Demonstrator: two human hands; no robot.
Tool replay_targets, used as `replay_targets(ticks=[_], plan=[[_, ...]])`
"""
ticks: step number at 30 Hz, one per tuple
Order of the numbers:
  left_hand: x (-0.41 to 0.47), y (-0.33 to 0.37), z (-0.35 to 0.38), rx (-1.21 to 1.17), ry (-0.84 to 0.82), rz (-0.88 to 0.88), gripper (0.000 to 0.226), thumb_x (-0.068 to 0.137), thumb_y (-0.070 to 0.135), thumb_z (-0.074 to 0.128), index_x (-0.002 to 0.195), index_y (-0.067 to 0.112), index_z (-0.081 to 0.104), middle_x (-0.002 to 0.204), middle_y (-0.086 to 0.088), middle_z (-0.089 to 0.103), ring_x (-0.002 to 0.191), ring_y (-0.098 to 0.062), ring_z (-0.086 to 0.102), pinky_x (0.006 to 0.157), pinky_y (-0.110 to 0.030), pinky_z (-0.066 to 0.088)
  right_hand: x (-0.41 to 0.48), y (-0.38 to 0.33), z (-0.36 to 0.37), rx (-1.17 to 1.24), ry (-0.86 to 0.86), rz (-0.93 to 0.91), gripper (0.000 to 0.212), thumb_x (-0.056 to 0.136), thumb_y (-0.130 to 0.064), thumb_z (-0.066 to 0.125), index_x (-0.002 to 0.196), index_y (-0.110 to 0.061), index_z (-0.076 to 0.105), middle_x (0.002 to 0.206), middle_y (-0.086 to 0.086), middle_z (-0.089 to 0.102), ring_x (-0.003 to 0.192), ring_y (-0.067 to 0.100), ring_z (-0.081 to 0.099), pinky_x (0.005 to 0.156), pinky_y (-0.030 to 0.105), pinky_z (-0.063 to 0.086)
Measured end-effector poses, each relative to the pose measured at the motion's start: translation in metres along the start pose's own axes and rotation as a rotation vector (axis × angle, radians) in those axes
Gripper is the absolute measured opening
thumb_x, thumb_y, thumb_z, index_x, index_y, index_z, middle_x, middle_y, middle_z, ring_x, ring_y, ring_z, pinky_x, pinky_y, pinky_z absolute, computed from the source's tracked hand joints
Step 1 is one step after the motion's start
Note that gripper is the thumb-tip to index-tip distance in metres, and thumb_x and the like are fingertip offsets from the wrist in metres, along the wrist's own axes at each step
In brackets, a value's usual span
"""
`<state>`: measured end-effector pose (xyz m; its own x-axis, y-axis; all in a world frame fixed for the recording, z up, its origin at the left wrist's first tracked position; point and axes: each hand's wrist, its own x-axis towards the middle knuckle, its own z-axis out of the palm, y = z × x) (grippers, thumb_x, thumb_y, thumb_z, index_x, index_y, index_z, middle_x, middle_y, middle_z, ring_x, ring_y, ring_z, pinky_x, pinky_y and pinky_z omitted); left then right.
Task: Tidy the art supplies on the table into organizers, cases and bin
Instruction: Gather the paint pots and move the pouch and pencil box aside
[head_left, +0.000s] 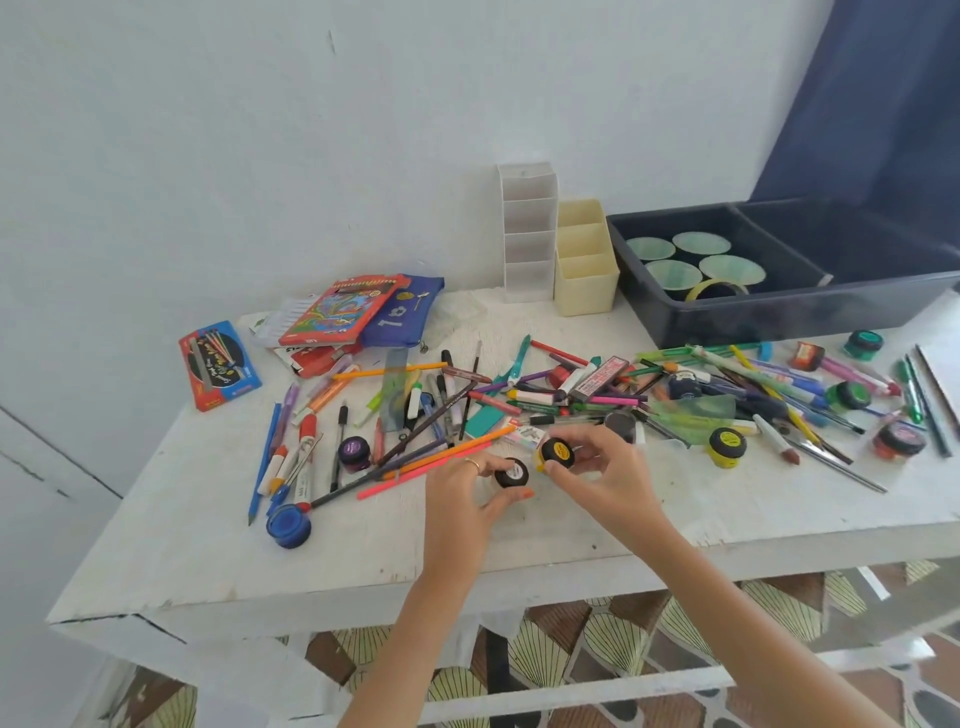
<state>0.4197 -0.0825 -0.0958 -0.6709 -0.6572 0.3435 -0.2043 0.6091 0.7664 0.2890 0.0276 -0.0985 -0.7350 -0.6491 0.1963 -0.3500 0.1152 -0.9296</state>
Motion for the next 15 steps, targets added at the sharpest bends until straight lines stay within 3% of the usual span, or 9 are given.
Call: replay_targets(ticks=[4, 10, 13, 15], plan=[[-0.0036, -0.0001, 0.0060, 0.140, 0.018, 0.022, 0.024, 0.066, 0.021, 0.082, 0.085, 0.012, 0.072, 0.095, 0.001, 0.070, 0.095, -0.020, 0.061, 0.089, -0.024, 0.043, 0.0000, 0.0033, -0.0001, -0.033, -0.024, -0.024, 0.029, 0.074, -0.013, 0.075, 0.101, -0.021, 0.067, 0.098, -0.006, 0.067, 0.085, 0.008, 0.063, 0.076, 0.026, 0.055], [-0.0029, -0.0045, 0.0075, 0.379, 0.055, 0.013, 0.027, 0.064, 0.033, 0.083, 0.080, 0.014, 0.073, 0.085, 0.003, 0.071, 0.086, -0.021, 0.061, 0.073, -0.017, 0.020, -0.0030, 0.0010, -0.0015, -0.148, -0.094, -0.117, 0.033, 0.070, -0.011, 0.077, 0.099, -0.022, 0.066, 0.099, -0.002, 0.060, 0.083, 0.003, 0.060, 0.074, 0.018, 0.052], [-0.0044, -0.0050, 0.0072, 0.328, 0.037, -0.003, 0.023, 0.068, 0.024, 0.082, 0.082, 0.011, 0.070, 0.097, -0.001, 0.068, 0.095, -0.021, 0.060, 0.084, -0.019, 0.030, -0.0029, -0.0014, -0.0018, -0.167, -0.122, -0.143, 0.036, 0.068, -0.009, 0.078, 0.098, -0.024, 0.065, 0.098, -0.002, 0.059, 0.083, 0.003, 0.059, 0.074, 0.015, 0.050], [-0.0036, 0.0002, 0.0068, 0.234, 0.023, -0.038, 0.020, 0.071, 0.018, 0.080, 0.083, 0.009, 0.067, 0.097, -0.001, 0.064, 0.095, -0.019, 0.059, 0.082, -0.020, 0.038, -0.0027, -0.0019, -0.0017, -0.166, -0.144, -0.136, 0.038, 0.068, -0.007, 0.078, 0.099, -0.024, 0.065, 0.099, -0.001, 0.057, 0.084, 0.005, 0.060, 0.076, 0.017, 0.052]])
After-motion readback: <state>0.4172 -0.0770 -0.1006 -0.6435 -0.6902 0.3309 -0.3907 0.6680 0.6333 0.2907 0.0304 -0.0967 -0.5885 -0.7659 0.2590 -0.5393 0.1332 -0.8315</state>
